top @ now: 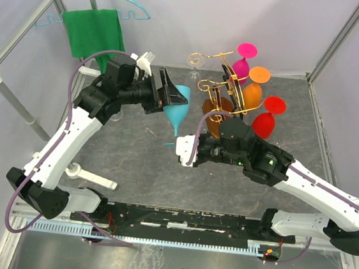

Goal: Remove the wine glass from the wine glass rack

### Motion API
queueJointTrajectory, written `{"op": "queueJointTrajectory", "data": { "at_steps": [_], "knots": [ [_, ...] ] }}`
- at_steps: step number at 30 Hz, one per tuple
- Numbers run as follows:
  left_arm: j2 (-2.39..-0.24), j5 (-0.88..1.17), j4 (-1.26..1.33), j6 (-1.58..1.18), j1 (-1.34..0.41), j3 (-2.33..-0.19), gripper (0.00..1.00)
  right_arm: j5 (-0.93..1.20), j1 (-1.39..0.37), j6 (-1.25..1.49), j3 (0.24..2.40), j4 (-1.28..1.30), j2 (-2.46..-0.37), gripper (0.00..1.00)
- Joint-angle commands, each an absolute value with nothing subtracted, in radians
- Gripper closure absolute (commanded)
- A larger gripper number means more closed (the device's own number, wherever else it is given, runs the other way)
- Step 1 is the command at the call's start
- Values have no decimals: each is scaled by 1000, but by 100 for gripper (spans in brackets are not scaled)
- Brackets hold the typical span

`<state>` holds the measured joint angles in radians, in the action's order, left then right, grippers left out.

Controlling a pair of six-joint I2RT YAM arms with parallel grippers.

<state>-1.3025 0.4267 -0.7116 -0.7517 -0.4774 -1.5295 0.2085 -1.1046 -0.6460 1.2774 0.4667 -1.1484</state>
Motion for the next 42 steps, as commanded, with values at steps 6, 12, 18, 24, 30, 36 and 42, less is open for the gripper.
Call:
{"op": "queueJointTrajectory", "data": {
  "at_steps": [6, 12, 18, 24, 30, 36, 42],
  "knots": [
    [-1272, 557, -623, -818, -478, -1485, 6, 197, -1127, -666, 1337, 393, -1159, 99],
    [-1253, 464, -645, -785, -478, -1507, 12, 188, -1133, -657, 1336, 406, -1148, 99],
    [-1225, 359, -657, -744, -478, -1514, 18, 164, -1133, -637, 1332, 400, -1144, 94],
    [-1105, 21, -619, -561, -476, -1418, 18, 112, -1134, -597, 1273, 331, -1084, 41],
    [-890, -350, -446, -402, -476, -1163, 23, 1, -1134, -596, 1227, 303, -1007, 36],
    [-718, -600, -151, -233, -477, -802, 20, -29, -1132, -604, 1199, 291, -983, 33],
    [-677, -836, 78, -35, -475, -656, 19, -57, -1132, -605, 1174, 280, -963, 30]
  ]
}}
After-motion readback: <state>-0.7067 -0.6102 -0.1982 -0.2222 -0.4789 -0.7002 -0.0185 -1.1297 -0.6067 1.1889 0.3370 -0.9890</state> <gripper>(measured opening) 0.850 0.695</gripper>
